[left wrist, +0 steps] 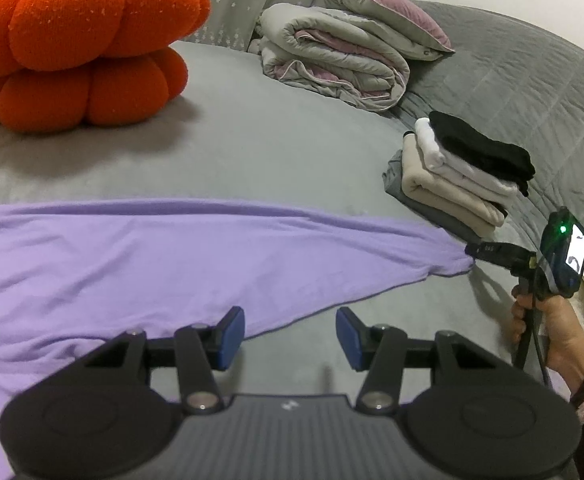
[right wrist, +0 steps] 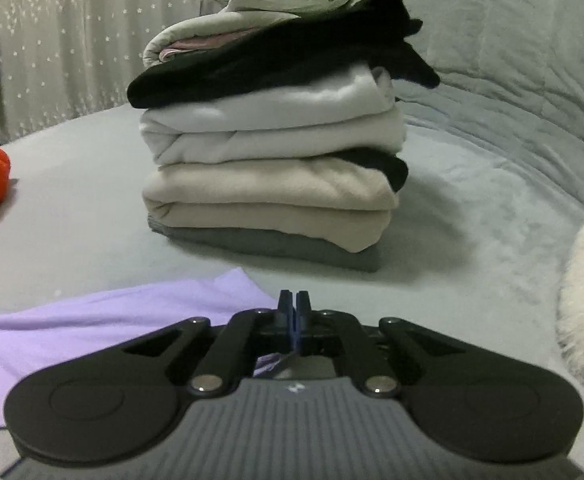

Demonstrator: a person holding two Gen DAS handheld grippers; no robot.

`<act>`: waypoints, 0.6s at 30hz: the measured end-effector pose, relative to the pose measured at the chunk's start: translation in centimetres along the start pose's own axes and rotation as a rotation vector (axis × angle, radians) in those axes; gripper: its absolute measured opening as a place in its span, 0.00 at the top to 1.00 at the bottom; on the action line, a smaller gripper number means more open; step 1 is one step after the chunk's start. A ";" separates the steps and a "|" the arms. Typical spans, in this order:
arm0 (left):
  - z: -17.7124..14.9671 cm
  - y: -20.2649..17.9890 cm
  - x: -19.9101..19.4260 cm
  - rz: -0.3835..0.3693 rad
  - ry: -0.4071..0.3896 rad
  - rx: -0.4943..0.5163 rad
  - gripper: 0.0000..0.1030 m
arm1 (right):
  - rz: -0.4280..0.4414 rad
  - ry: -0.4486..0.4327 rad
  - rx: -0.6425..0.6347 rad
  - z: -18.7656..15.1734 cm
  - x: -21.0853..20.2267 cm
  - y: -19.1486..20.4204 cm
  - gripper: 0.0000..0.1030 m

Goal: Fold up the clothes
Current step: 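Grasp the garment end with the right gripper while the left gripper grasps the garment body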

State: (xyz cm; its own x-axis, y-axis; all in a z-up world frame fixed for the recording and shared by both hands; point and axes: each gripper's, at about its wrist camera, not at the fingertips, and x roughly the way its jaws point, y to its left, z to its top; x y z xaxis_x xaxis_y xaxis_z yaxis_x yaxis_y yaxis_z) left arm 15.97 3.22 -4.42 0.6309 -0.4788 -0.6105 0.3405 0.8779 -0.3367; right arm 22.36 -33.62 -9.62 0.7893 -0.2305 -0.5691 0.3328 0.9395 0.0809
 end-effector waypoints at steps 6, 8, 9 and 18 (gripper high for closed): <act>0.1 0.3 -0.1 0.005 -0.004 -0.011 0.50 | 0.003 0.004 0.130 0.3 -0.3 -2.8 0.93; 0.2 0.4 -0.2 0.003 -0.007 -0.018 0.50 | 0.021 0.000 0.193 0.6 -0.7 -4.1 0.87; 0.3 0.5 -0.2 0.001 -0.009 -0.022 0.50 | 0.034 -0.001 0.225 0.7 -0.8 -4.7 0.87; -0.5 -0.4 1.9 -0.056 -0.002 0.150 0.50 | 0.198 0.120 0.358 0.6 -1.5 -5.4 0.87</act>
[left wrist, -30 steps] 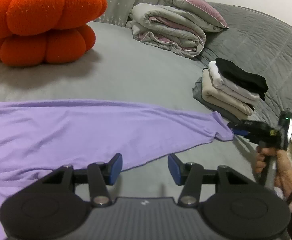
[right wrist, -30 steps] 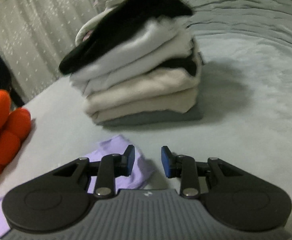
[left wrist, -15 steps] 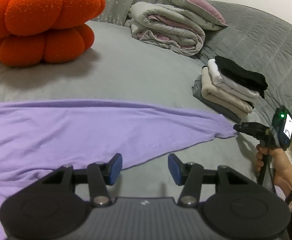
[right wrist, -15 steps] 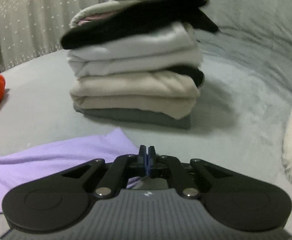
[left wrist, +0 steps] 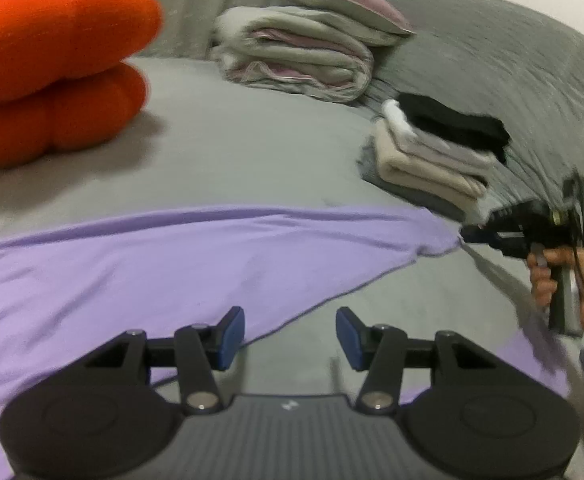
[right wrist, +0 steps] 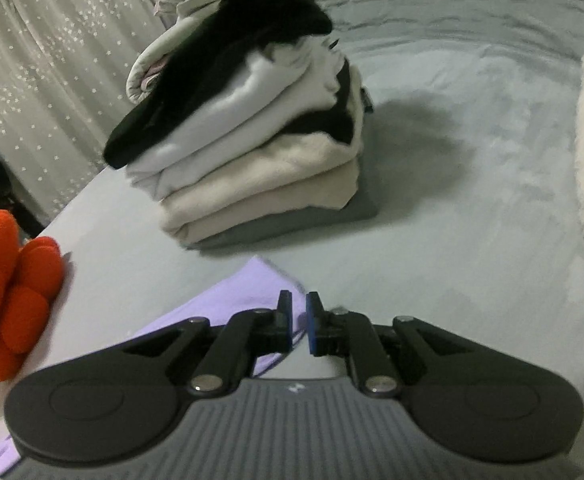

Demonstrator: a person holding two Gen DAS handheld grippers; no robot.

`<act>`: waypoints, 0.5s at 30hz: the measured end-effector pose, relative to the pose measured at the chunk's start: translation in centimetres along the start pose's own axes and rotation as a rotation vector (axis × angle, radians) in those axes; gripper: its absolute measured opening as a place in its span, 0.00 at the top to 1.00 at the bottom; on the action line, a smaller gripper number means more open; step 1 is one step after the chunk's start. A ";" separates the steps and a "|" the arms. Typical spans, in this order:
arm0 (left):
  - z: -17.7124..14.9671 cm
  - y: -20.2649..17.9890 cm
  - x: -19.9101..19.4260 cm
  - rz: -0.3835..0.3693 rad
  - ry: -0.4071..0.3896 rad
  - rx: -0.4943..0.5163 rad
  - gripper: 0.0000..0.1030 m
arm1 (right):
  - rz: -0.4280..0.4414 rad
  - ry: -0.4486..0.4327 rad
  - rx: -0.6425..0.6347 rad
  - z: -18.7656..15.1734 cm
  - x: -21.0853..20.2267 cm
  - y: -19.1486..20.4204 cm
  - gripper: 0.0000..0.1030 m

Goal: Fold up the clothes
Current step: 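Grasp the garment end with the right gripper while the left gripper grasps the garment body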

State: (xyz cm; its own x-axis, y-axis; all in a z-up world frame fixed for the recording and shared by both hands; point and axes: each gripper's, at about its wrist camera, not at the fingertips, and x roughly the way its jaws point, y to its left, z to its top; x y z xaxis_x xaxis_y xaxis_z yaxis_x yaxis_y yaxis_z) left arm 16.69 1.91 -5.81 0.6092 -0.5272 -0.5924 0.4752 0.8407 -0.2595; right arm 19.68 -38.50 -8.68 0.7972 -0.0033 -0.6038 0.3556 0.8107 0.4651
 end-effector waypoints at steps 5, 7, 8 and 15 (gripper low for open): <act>-0.4 -1.5 3.0 0.056 -0.002 0.121 0.50 | -0.002 0.055 0.030 -1.1 0.1 0.6 0.87; -0.6 -2.1 3.7 0.092 -0.011 0.173 0.50 | 0.013 0.056 0.072 -1.1 0.0 0.1 0.87; -0.7 -2.3 4.0 0.106 -0.017 0.194 0.50 | 0.020 0.056 0.091 -1.2 0.0 -0.1 0.86; -1.2 -3.7 3.8 0.122 -0.036 0.308 0.98 | 0.014 -0.017 0.019 -2.1 0.7 1.0 0.97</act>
State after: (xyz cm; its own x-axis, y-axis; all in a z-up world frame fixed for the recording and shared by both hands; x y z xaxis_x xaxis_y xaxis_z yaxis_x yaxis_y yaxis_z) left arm 16.45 -3.07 -8.04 0.6929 -0.4337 -0.5760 0.5637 0.8240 0.0575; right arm 19.59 -36.42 -10.01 0.8105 -0.0021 -0.5858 0.3532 0.7995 0.4859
